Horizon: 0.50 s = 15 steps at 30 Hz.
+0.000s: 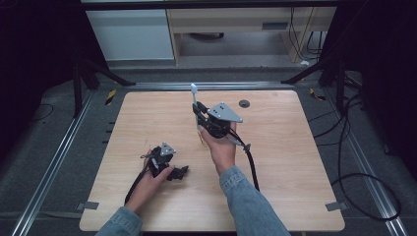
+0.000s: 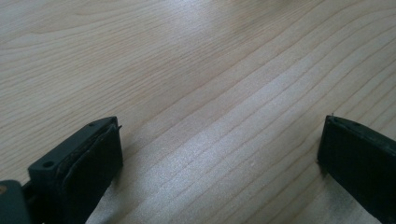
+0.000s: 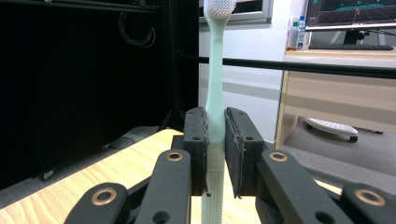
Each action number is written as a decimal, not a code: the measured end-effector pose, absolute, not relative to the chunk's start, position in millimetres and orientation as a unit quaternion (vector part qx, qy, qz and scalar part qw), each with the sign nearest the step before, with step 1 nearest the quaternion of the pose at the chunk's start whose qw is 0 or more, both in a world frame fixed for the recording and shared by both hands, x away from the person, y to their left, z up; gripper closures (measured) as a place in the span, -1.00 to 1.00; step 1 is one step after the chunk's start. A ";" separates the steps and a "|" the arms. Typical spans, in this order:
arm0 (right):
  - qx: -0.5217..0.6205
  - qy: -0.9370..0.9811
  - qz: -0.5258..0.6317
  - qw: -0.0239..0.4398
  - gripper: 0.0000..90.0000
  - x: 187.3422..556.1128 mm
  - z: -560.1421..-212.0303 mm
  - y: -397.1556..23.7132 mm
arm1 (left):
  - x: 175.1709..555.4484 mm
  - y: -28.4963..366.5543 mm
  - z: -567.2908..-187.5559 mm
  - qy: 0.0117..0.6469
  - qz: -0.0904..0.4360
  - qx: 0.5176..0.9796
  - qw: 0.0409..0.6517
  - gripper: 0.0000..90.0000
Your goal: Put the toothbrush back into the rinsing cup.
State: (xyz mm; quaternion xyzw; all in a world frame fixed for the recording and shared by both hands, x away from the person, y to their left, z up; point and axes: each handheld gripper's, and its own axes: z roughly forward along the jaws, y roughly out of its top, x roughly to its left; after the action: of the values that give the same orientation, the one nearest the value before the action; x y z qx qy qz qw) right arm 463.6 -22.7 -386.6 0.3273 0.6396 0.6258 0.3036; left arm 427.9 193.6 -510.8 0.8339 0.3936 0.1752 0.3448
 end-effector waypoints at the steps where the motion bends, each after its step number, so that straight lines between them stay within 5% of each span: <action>1: 0.328 0.639 0.626 0.304 0.76 464.0 -387.2 -22.4 | 427.9 193.5 -510.8 0.394 0.175 0.834 0.345 -1.00; 15: 0.329 0.644 0.617 0.311 0.76 468.2 -404.2 -26.4 | 427.7 193.5 -510.8 0.394 0.174 0.834 0.345 -1.00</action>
State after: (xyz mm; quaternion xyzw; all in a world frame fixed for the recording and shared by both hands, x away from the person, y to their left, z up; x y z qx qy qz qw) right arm 468.2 -26.4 -404.2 0.3292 0.6440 0.6167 0.3108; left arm 427.7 193.5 -510.8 0.8339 0.3944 0.1741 0.3448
